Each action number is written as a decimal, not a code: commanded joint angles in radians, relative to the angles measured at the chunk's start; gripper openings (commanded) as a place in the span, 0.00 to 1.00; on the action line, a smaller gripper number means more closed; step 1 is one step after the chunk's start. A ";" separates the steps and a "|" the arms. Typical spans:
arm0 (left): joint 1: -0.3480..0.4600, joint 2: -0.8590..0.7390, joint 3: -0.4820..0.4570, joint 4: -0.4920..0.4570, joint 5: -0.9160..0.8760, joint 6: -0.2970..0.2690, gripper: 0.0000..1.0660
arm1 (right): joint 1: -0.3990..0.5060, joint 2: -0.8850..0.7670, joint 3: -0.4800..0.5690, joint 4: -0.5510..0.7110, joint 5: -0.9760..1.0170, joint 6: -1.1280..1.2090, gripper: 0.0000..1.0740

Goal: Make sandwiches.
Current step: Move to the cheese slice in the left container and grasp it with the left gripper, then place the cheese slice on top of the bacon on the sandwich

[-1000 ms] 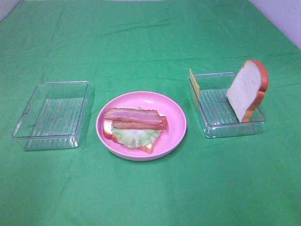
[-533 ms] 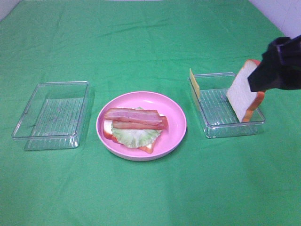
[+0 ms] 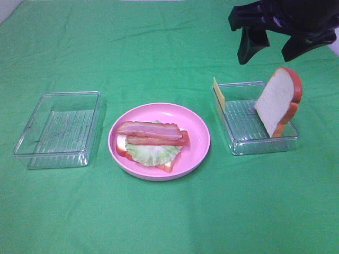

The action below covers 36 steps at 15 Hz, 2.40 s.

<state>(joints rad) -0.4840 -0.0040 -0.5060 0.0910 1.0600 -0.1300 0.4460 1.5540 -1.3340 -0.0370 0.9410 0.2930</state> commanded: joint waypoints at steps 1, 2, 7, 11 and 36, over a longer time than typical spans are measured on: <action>0.000 -0.005 0.004 -0.005 -0.010 0.004 0.74 | -0.047 0.133 -0.143 0.076 0.080 -0.108 0.61; 0.000 -0.013 0.004 -0.005 -0.010 0.004 0.74 | -0.058 0.188 -0.194 0.097 0.101 -0.135 0.60; 0.000 -0.026 0.004 -0.005 -0.010 0.004 0.74 | -0.069 0.425 -0.381 0.132 0.139 -0.159 0.59; 0.000 -0.026 0.004 -0.005 -0.010 0.003 0.74 | -0.069 0.613 -0.522 0.135 0.171 -0.185 0.59; 0.000 -0.024 0.004 -0.005 -0.010 0.001 0.74 | -0.090 0.554 -0.616 0.394 0.207 -0.361 0.00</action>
<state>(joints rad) -0.4840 -0.0040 -0.5060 0.0900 1.0600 -0.1270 0.3540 2.1160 -1.9440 0.3290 1.1370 -0.0380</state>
